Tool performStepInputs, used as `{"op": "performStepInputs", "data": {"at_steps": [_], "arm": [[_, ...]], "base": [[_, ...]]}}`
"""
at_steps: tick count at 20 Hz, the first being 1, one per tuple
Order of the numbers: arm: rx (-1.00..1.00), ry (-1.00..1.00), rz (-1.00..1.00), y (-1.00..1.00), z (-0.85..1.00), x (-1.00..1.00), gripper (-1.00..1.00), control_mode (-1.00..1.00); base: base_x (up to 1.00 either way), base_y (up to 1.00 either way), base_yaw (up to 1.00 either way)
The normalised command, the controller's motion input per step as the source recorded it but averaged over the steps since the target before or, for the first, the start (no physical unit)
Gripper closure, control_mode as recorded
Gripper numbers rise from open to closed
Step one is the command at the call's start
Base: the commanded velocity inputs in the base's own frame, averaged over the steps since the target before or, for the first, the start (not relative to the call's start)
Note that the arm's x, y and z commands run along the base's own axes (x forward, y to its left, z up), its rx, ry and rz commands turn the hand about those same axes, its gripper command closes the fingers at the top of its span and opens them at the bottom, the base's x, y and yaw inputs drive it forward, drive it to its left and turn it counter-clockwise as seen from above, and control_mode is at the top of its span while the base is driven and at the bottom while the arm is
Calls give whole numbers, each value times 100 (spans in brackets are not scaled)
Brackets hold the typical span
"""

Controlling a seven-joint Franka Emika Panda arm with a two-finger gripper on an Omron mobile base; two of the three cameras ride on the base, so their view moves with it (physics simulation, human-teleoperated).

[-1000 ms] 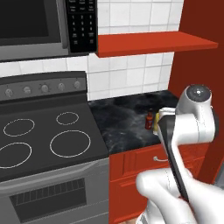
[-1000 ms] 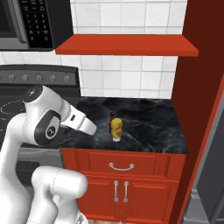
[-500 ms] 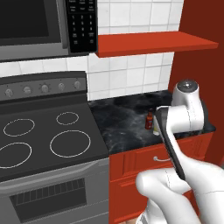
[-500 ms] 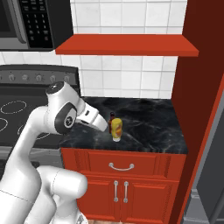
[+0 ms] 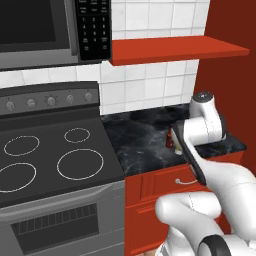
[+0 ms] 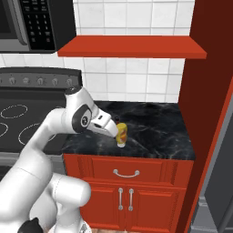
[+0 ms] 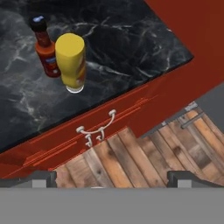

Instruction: Place the mustard and condiment bottle from the counter to the top shelf of the fridge. If the existing items in the fridge are on the top shelf, move them to other shelves.

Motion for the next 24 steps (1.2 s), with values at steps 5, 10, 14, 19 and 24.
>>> {"op": "performStepInputs", "data": {"at_steps": [5, 10, 14, 19, 24], "arm": [[0, 0, -6, 0, -36, 46, -100, -100], [0, 0, -4, 0, -28, 40, -100, -100], [0, 0, -4, 0, -17, 33, -100, -100], [0, 0, -3, -6, -16, 19, -100, -100], [0, 0, 0, -18, -10, 0, -100, -100]], "base": [[0, 0, 0], [0, 0, 0], [0, 0, 0], [0, 0, 0], [0, 0, 0]]}}
